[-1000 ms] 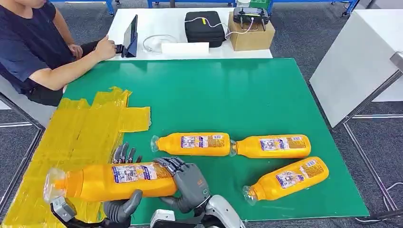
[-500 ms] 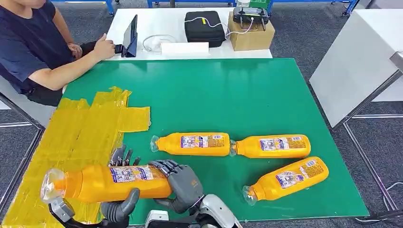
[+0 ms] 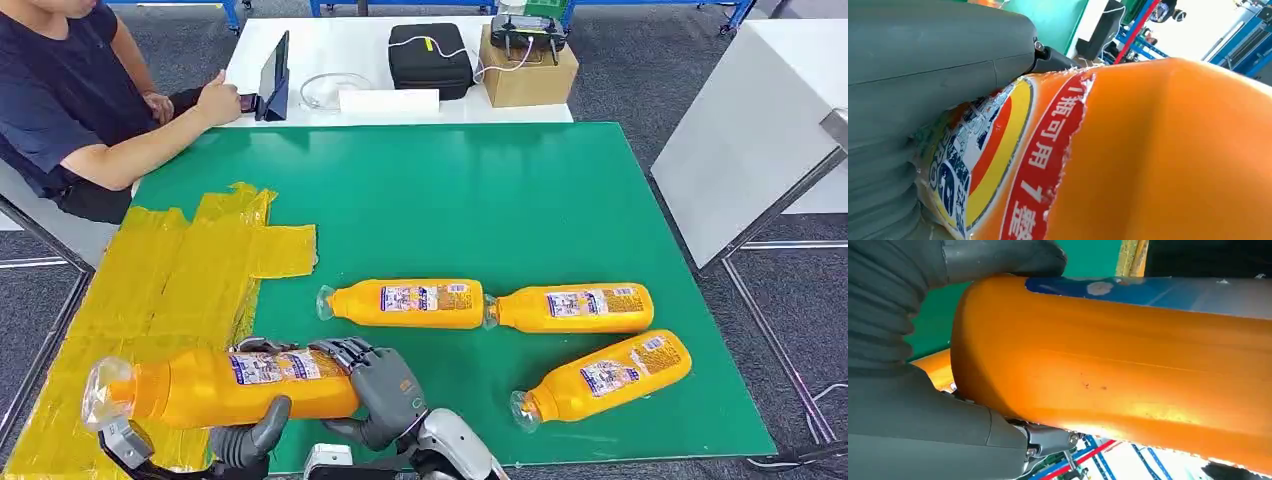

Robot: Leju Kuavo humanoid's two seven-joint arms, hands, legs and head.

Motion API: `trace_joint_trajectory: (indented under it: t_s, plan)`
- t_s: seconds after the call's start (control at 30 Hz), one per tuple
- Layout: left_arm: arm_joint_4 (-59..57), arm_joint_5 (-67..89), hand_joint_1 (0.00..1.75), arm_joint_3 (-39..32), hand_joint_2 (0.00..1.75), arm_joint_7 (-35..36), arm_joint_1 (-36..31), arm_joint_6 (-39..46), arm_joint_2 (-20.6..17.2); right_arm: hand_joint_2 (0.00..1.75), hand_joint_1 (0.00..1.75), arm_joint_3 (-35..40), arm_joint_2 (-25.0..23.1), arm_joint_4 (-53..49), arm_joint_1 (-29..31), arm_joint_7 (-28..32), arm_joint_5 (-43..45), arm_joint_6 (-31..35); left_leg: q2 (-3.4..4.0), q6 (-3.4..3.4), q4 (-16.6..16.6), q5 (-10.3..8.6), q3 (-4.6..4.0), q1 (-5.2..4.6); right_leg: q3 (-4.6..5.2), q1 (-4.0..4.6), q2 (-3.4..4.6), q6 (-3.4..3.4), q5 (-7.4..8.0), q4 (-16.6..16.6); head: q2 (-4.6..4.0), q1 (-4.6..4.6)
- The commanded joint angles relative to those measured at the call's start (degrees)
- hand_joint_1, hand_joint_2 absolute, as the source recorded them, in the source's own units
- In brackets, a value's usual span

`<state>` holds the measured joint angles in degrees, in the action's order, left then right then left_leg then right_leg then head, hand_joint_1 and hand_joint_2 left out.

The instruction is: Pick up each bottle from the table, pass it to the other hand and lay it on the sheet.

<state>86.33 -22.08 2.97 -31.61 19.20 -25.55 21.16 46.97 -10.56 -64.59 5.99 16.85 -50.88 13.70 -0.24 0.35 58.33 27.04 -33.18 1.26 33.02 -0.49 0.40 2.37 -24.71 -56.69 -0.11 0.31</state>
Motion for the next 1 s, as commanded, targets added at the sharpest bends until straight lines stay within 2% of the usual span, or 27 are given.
trace_joint_trajectory:
  t_s: [0.03,0.33,0.43,0.47,0.5,0.53,0.57,0.6,0.63,0.67,0.73,0.77,0.83,1.0]
  plan:
    - [-2.33,-0.16,1.75,-0.39,1.75,-0.03,-3.18,0.01,-1.16,1.75,1.75,3.61,-2.11,4.20,-2.82,0.10,-0.53,-0.06,-0.07,0.02,-0.08,-0.02,0.09,-0.02,-0.10,-0.01,-0.10,-0.04,-0.02,0.05,0.00,0.00]
    - [-1.00,0.90,1.75,-1.17,1.75,-0.76,-2.94,-0.96,-1.16,1.75,1.75,0.73,-2.19,2.03,-2.73,-1.00,-0.54,1.18,-0.08,0.04,-0.12,-0.02,0.15,-0.04,-0.16,-0.01,-0.14,-0.08,-0.03,0.06,0.00,0.00]
    - [1.63,6.05,1.75,-1.44,1.75,-3.39,-2.47,2.81,-1.16,1.75,1.75,-1.62,-0.87,-2.59,-3.36,-3.57,-2.85,3.83,-0.10,0.05,-0.09,-0.01,0.14,-0.05,-0.14,-0.03,-0.15,-0.08,-0.05,0.03,0.00,0.00]
    - [2.46,7.92,1.75,-1.64,1.75,-4.35,-2.32,4.42,-1.16,1.75,0.63,-2.18,-0.41,-3.85,-3.50,-4.09,-3.49,4.99,-0.11,0.04,-0.04,0.00,0.07,-0.03,-0.09,-0.01,-0.15,-0.06,-0.05,0.00,0.00,0.00]
    - [4.87,13.50,1.75,-1.97,1.75,-6.83,-2.04,9.42,-1.16,1.75,0.00,-3.94,1.03,-7.87,-3.83,-5.84,-4.22,5.67,-0.10,0.03,-0.01,-0.01,0.02,-0.02,-0.04,-0.01,-0.14,-0.05,-0.04,-0.01,0.00,0.00]
    - [5.89,16.23,1.75,-2.53,1.75,-7.36,-2.13,11.95,-1.16,0.00,0.00,-5.28,1.88,-9.64,-3.57,-8.66,-5.51,5.13,-0.11,0.05,-0.03,0.00,0.07,-0.03,-0.10,-0.01,-0.16,-0.07,-0.05,0.00,0.00,0.00]
    - [4.92,25.19,1.75,-8.45,1.75,-6.03,-4.46,20.32,-2.47,0.00,0.00,-7.91,5.02,-7.69,3.01,-16.94,-4.04,1.58,-0.13,0.05,0.01,0.00,0.00,-0.02,-0.04,0.00,-0.18,-0.05,-0.05,-0.03,0.00,0.00]
    - [-2.69,46.79,1.75,-10.09,1.75,-6.24,-10.71,41.92,-5.66,0.00,0.00,-10.40,9.47,-2.19,14.67,-17.38,5.14,-3.27,-0.16,0.07,0.03,-0.01,0.00,-0.02,-0.04,0.00,-0.22,-0.06,-0.05,-0.03,0.00,0.04]
    - [-8.12,51.67,1.75,-13.92,1.75,-8.39,-15.13,47.28,-8.23,0.00,0.00,-15.19,9.92,7.09,22.44,-10.76,8.59,-6.02,0.01,0.08,-0.10,-0.21,-0.02,-0.10,0.04,-0.08,-0.03,-0.03,0.19,0.07,0.00,-0.02]
    - [-9.27,50.62,1.75,-14.00,1.75,-8.39,-16.13,47.10,-9.43,0.00,0.00,-17.79,9.03,11.43,24.77,-7.72,8.14,-6.35,0.08,0.08,-0.26,-0.35,0.07,-0.16,-0.02,-0.14,0.05,-0.02,0.33,0.17,0.00,0.00]
    - [-9.24,50.67,1.75,-13.85,1.75,-8.39,-16.04,47.26,-9.31,0.00,0.00,-17.66,8.68,11.52,24.49,-7.57,7.93,-6.21,0.18,0.07,-0.23,-0.36,0.08,-0.15,-0.01,-0.12,0.15,-0.05,0.39,0.14,0.00,-0.03]
    - [-9.71,53.54,1.75,-13.87,1.75,-8.39,-15.79,50.26,-9.14,1.75,0.00,-17.15,8.42,11.77,24.24,-8.48,6.54,-5.76,-0.06,0.03,-0.16,-0.53,-0.04,-0.11,-0.03,-0.08,-0.07,-0.17,0.45,0.09,0.00,0.00]
    - [-14.89,66.18,1.75,-15.82,1.75,-8.01,-17.32,62.23,-10.29,1.75,0.00,-16.41,8.70,15.61,27.39,-11.18,4.94,-7.36,0.00,0.02,-0.13,-0.59,-0.10,-0.09,0.11,-0.07,-0.03,-0.10,0.54,0.07,0.00,-0.02]
    - [-23.27,73.31,1.75,-18.48,1.75,-6.26,-21.43,65.55,-15.21,1.75,0.00,-15.57,7.68,25.93,33.81,-11.46,5.67,-10.51,0.00,-0.03,-0.10,-0.65,-0.08,-0.10,0.10,-0.08,-0.01,-0.12,0.57,0.00,0.00,0.00]
